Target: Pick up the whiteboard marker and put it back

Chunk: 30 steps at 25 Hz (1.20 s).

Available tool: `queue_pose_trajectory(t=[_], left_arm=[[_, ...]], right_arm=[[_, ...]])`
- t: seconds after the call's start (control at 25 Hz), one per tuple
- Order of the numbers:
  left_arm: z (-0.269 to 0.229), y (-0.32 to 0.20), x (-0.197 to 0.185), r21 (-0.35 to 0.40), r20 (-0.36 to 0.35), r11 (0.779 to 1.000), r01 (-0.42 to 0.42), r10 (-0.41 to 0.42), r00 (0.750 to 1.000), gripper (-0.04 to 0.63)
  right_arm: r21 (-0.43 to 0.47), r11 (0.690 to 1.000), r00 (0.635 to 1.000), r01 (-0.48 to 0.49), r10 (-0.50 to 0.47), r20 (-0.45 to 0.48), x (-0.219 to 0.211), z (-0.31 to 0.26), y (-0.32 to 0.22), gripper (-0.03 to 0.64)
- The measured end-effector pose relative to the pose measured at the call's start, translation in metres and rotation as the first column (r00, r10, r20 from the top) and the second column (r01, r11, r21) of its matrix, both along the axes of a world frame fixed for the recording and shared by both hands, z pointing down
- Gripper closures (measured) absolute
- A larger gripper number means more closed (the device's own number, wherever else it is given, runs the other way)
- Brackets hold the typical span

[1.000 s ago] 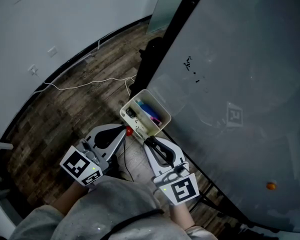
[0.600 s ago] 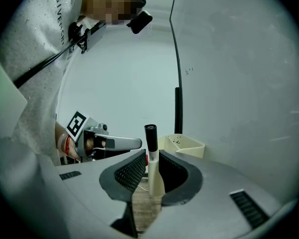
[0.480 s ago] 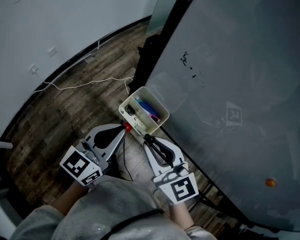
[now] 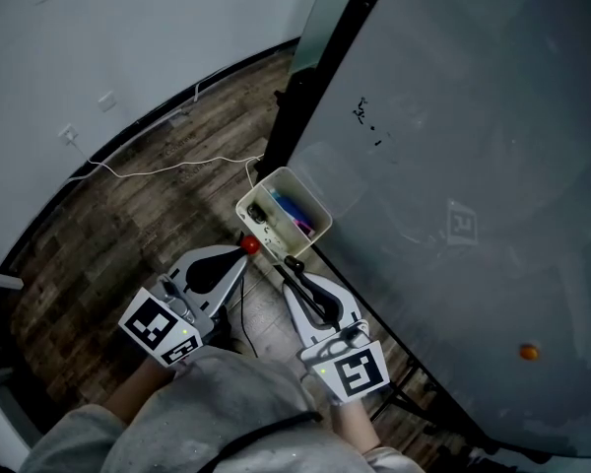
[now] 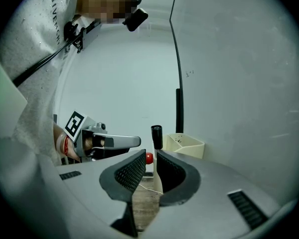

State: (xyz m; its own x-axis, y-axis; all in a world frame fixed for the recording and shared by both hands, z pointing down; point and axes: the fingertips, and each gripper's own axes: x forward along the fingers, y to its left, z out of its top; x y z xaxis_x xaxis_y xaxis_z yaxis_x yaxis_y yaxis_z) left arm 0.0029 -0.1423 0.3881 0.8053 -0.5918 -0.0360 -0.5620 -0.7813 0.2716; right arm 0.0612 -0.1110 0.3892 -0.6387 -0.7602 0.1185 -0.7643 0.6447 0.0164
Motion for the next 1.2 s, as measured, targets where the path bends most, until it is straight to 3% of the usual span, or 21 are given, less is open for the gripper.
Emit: queue_pose_trajectory(t=[1.2], left_arm=[[-0.018, 0.056, -0.004, 0.034, -0.011, 0.999, 0.026, -0.026, 1.0, 0.58]], right_arm=[[0.003, 0.996, 0.996, 0.087, -0.087, 0.018, -0.023, -0.031, 0.043, 0.594]])
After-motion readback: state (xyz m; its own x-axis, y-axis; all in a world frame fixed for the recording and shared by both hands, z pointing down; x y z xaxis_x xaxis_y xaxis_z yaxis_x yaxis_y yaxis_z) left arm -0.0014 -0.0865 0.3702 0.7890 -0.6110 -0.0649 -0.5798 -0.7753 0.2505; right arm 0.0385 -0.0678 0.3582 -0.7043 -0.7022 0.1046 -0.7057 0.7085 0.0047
